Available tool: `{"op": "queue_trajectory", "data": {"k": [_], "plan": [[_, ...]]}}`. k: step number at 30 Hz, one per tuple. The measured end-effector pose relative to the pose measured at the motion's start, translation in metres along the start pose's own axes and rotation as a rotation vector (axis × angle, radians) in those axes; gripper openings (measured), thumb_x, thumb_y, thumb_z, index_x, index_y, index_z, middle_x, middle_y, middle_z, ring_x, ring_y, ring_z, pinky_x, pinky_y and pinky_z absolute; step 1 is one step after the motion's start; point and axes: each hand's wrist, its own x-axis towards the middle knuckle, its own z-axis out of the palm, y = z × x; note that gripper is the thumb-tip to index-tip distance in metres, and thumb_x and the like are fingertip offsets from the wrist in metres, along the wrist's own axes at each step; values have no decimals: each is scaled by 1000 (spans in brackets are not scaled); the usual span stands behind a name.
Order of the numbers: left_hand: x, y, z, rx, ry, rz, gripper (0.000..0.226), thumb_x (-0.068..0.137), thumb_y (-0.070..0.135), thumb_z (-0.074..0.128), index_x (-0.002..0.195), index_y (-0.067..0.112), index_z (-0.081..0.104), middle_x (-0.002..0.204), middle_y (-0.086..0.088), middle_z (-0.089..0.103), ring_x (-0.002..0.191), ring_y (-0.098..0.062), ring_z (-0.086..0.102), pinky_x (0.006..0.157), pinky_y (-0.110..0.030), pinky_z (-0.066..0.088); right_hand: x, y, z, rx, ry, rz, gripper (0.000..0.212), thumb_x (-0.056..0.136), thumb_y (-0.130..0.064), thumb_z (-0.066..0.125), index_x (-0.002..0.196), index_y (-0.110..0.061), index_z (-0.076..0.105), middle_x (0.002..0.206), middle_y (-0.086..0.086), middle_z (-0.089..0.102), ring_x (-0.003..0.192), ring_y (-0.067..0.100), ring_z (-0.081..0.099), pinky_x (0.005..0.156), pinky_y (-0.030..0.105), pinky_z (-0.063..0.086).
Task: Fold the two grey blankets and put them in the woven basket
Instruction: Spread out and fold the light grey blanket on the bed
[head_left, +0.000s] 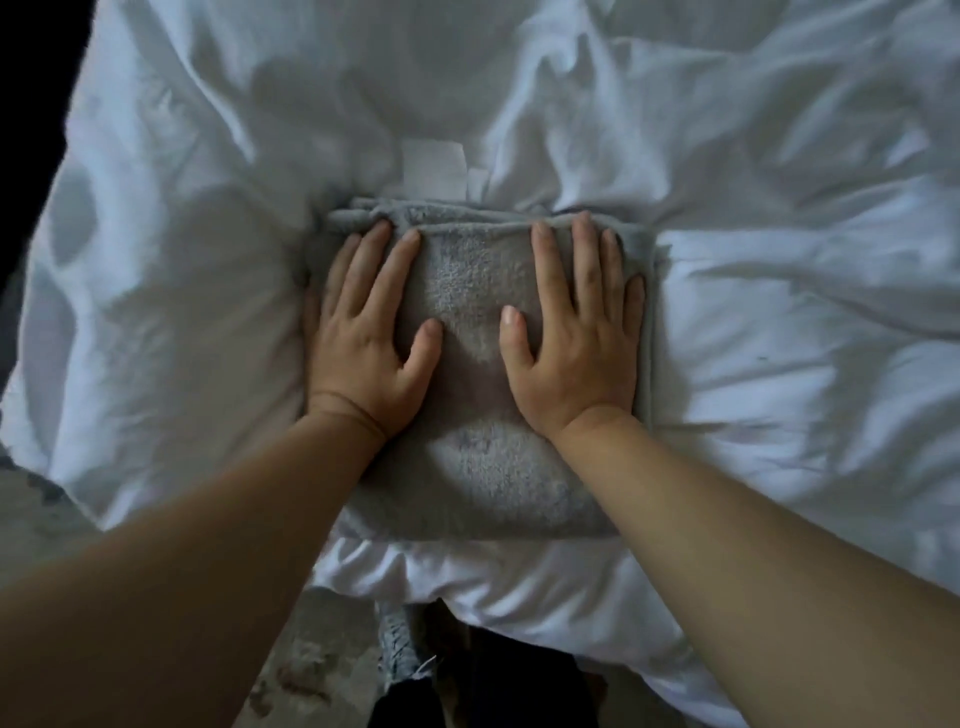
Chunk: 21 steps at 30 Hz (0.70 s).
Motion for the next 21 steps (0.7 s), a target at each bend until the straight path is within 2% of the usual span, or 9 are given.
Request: {"op": "queue_trajectory", "data": {"k": [4,10,21], "plan": [[-7,-9,-20,-3,-46,21,64,90,40,34,148,15,32,156,-9,25,145,-23,16,120,-33,11,-5,12,-13,-21,-7,34,64,91,-44,32,149,-16,31,156,15,26,145,35,22,116,52,18],[-8,-16,-2,-51,40,-31,63,90,31,27,146,2,31,155,-17,25,144,-30,18,119,-46,15,-4,32,6,85,95,-28,60,94,-33,30,145,0,33,151,24,31,141,39,29,118,45,18],[0,-41,39,27,158,58,63,89,29,26,140,-5,38,146,-24,38,138,-36,33,115,-41,17,4,48,56,108,220,-90,67,94,-40,21,144,3,32,150,22,34,140,36,31,117,46,20]]}}
